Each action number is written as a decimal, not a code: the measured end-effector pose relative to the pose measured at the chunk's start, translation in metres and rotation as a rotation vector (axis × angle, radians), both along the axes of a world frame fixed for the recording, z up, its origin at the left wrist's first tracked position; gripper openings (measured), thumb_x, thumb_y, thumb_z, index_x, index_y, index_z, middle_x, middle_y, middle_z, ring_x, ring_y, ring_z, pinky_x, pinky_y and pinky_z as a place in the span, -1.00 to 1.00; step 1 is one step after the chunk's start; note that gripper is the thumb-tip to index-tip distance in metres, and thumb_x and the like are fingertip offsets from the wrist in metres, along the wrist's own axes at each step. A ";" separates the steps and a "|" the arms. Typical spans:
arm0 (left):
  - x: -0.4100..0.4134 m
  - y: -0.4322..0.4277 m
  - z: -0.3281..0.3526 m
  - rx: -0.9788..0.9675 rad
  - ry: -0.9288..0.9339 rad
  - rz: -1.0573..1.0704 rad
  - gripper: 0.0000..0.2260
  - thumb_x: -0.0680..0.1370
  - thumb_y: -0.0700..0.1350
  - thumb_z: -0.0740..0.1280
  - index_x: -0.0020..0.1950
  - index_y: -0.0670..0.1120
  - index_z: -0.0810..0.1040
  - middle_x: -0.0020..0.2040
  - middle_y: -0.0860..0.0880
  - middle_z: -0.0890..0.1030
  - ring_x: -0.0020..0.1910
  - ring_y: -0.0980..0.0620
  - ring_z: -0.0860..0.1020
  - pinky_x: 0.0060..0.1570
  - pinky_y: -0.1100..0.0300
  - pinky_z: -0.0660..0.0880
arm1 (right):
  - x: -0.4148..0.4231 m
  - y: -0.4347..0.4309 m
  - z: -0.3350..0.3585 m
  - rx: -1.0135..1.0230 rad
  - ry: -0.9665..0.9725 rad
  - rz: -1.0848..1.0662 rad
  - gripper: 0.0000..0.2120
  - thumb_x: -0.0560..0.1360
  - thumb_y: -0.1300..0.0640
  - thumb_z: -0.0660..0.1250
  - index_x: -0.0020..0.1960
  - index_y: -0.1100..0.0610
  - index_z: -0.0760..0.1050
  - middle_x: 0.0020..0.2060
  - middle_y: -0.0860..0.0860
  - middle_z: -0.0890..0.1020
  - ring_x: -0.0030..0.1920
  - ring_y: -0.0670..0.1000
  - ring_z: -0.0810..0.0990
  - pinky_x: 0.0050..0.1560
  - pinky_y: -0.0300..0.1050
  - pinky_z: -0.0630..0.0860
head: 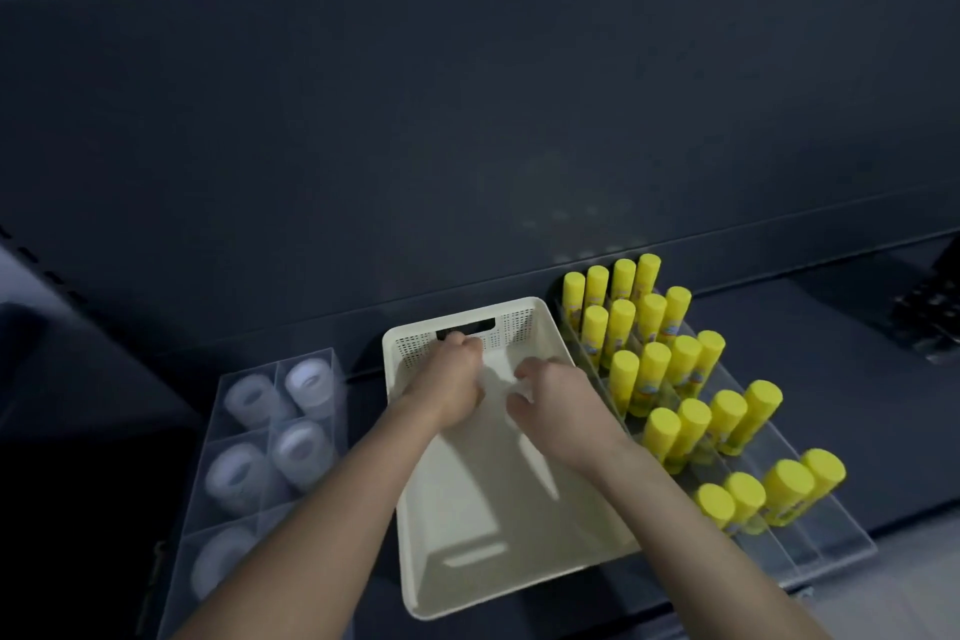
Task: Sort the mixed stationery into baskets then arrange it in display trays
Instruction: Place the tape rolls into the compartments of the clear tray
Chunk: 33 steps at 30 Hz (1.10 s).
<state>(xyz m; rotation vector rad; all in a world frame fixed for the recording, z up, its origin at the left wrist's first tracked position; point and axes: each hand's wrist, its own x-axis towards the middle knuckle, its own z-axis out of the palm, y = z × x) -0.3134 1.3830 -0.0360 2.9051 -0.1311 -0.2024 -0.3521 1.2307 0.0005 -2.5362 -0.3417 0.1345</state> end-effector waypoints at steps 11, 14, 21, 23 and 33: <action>-0.036 0.025 0.028 -0.316 -0.067 0.171 -0.54 0.32 -0.03 0.53 0.18 -0.01 0.51 0.01 0.06 0.31 -0.03 0.01 0.44 -0.04 0.20 0.43 | -0.006 0.013 0.009 0.494 0.091 -0.213 -0.77 0.52 0.19 0.24 0.14 0.19 0.53 -0.08 0.04 0.62 -0.06 0.10 0.62 -0.02 0.10 0.60; -0.073 0.050 0.049 -0.400 -0.187 0.184 -0.49 0.35 0.05 0.51 0.24 -0.01 0.48 0.06 0.04 0.41 0.03 0.01 0.48 0.02 0.16 0.44 | -0.025 0.028 0.023 0.809 0.323 -0.225 -0.90 0.48 0.23 0.29 -0.03 0.14 0.56 -0.24 0.00 0.60 -0.28 -0.08 0.60 -0.21 -0.05 0.65; -0.165 0.103 0.078 -0.496 -0.268 0.302 -0.65 0.38 0.13 0.47 0.04 0.02 0.47 -0.08 0.13 0.54 -0.09 0.15 0.53 -0.09 0.21 0.49 | -0.092 0.072 0.044 0.832 0.413 0.035 -0.71 0.38 0.33 0.41 0.04 0.08 0.53 -0.03 0.02 0.58 -0.13 0.05 0.63 -0.07 0.00 0.64; -0.191 0.115 0.079 -0.493 -0.229 0.296 -0.65 0.40 0.16 0.45 0.07 0.04 0.50 -0.06 0.15 0.54 -0.11 0.22 0.52 -0.15 0.28 0.46 | -0.112 0.083 0.045 0.770 0.392 0.116 -0.69 0.38 0.33 0.42 0.05 0.05 0.53 -0.04 0.01 0.58 -0.14 0.04 0.63 -0.09 -0.02 0.63; -0.279 0.150 0.053 -0.457 -0.091 0.189 -0.57 0.38 -0.13 0.44 0.20 0.17 0.50 0.07 0.28 0.37 0.04 0.35 0.41 -0.09 0.56 0.31 | -0.171 0.110 0.011 0.101 -0.009 0.391 -0.51 0.38 0.08 0.43 0.29 0.04 0.43 0.13 0.01 0.45 0.10 0.01 0.51 0.01 -0.31 0.36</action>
